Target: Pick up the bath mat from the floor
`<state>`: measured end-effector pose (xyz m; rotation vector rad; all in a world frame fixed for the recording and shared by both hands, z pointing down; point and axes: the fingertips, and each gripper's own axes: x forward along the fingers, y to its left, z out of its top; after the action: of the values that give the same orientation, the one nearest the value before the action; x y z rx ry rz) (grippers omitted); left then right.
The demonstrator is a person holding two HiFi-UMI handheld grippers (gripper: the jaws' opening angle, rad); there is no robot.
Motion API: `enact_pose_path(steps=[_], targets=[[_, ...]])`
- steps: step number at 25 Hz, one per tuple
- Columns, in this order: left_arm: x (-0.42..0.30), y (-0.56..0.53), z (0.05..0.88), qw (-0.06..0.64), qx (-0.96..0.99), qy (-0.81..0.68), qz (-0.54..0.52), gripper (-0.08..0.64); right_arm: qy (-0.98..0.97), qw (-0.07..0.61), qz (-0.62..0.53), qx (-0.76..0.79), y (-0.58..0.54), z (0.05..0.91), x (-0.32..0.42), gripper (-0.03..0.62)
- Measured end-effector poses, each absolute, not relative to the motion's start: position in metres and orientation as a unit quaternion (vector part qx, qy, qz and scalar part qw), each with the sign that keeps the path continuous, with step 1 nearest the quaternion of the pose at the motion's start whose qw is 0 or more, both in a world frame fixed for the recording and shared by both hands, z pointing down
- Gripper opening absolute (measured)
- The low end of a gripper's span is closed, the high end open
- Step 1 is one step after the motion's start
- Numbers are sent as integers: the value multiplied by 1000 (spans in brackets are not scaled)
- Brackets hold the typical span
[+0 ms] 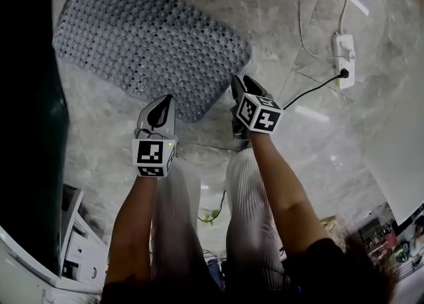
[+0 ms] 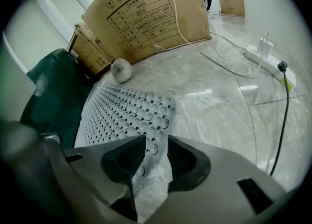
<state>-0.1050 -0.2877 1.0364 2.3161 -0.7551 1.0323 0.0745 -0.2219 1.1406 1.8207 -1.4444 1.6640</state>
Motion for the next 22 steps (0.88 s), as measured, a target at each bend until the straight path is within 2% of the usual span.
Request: enact_pose_path(steps=[22], targets=[[-121,-286,1070,250,844,-288,377,7,-490,62,613,616,-226,1177,57,130]])
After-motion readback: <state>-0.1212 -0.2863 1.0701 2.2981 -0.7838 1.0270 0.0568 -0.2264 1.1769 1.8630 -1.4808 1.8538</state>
